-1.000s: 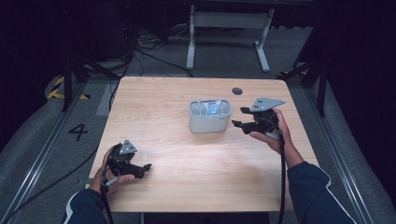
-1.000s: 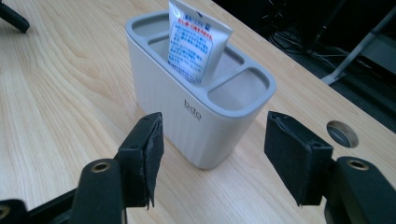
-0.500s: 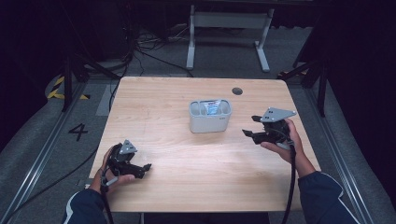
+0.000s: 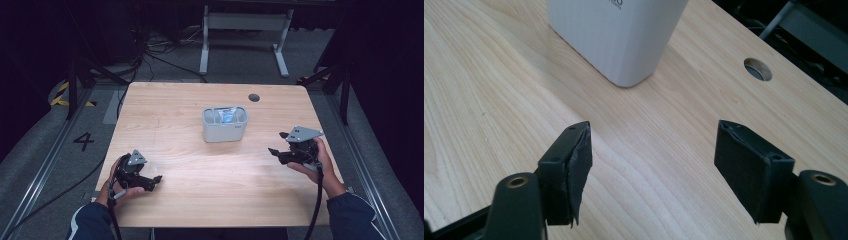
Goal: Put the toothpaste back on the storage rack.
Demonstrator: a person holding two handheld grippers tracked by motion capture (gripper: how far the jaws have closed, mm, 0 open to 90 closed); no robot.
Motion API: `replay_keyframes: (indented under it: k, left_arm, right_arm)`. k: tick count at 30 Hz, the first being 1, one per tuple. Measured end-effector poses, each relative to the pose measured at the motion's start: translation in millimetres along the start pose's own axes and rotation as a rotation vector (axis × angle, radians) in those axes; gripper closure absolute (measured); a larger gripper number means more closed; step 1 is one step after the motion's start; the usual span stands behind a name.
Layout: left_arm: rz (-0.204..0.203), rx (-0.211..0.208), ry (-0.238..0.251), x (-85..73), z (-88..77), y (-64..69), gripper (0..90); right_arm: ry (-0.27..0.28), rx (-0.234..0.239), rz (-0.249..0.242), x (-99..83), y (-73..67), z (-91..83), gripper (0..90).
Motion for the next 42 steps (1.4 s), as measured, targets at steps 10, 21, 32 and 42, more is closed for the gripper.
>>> replay_keyframes:
  k: [10, 21, 32, 42]
  left_arm:
    - [-0.001, -0.001, 0.001, 0.0, 0.1, 0.1, 0.3]
    - [0.0, -0.001, 0.0, 0.0, 0.0, 0.0, 0.2]
    - [0.0, 0.0, 0.0, 0.0, 0.0, -0.1, 0.2]
    - [0.001, 0.001, 0.0, 0.0, -0.1, -0.1, 0.2]
  right_arm:
    - [-0.026, -0.029, 0.009, -26.8, 0.4, -7.6, 32.1]
    - [-0.072, -0.048, 0.065, -68.3, 12.6, -15.3, 31.6]
    - [-0.103, -0.027, 0.17, -108.4, 20.8, -20.4, 30.5]
    - [-0.1, -0.007, 0.249, -126.7, 26.5, -23.3, 27.5]
Point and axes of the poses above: each handheld gripper's, and its own axes: z roughly forward along the jaws, x roughly out of its top, y roughly to its right, the point moved 3 cm from there along z, roughly forward along the jaws, and after that the axes turned 10 degrees about z, right-handed, at the moved point
